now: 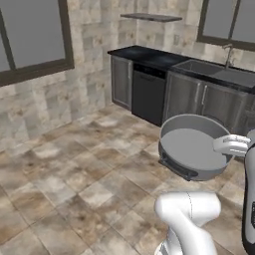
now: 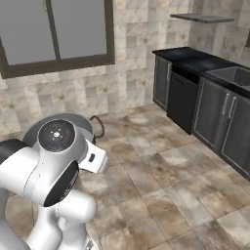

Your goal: Move the pot and pan from the stove into the sink.

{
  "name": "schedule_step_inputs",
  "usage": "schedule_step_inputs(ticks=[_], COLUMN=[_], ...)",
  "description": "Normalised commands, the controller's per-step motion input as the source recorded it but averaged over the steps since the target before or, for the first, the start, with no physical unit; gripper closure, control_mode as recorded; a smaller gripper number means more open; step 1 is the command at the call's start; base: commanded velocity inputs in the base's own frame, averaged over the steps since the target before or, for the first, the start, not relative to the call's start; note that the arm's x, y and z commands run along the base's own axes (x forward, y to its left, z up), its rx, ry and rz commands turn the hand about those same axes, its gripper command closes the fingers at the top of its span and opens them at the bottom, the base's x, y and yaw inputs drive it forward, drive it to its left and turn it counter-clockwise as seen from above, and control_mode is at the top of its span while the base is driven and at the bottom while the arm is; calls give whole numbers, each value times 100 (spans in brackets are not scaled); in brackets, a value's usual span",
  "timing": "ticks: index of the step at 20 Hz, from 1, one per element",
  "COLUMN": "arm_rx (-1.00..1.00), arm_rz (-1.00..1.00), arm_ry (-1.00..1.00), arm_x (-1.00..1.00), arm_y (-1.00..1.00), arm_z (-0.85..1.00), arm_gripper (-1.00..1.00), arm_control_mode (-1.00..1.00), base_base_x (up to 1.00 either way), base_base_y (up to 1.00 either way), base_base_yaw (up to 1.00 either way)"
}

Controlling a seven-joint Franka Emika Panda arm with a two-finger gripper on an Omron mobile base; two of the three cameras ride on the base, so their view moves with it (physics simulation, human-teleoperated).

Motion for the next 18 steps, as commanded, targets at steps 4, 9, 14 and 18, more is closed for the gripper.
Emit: schedule_step_inputs(ticks=[4, 9, 14, 18], arm_rx=[0, 0, 0, 0], arm_rz=[0, 0, 0, 0], arm_ry=[0, 0, 0, 0], arm_x=[0, 0, 0, 0], arm_y=[0, 0, 0, 0], arm_z=[0, 0, 0, 0], arm_gripper=[100, 100, 100, 100], arm_control_mode=[100, 100, 100, 100], base_base_x=[0, 0, 0, 0], base_base_y=[-3, -13, -15, -22], base_base_yaw=[-50, -48, -47, -44])
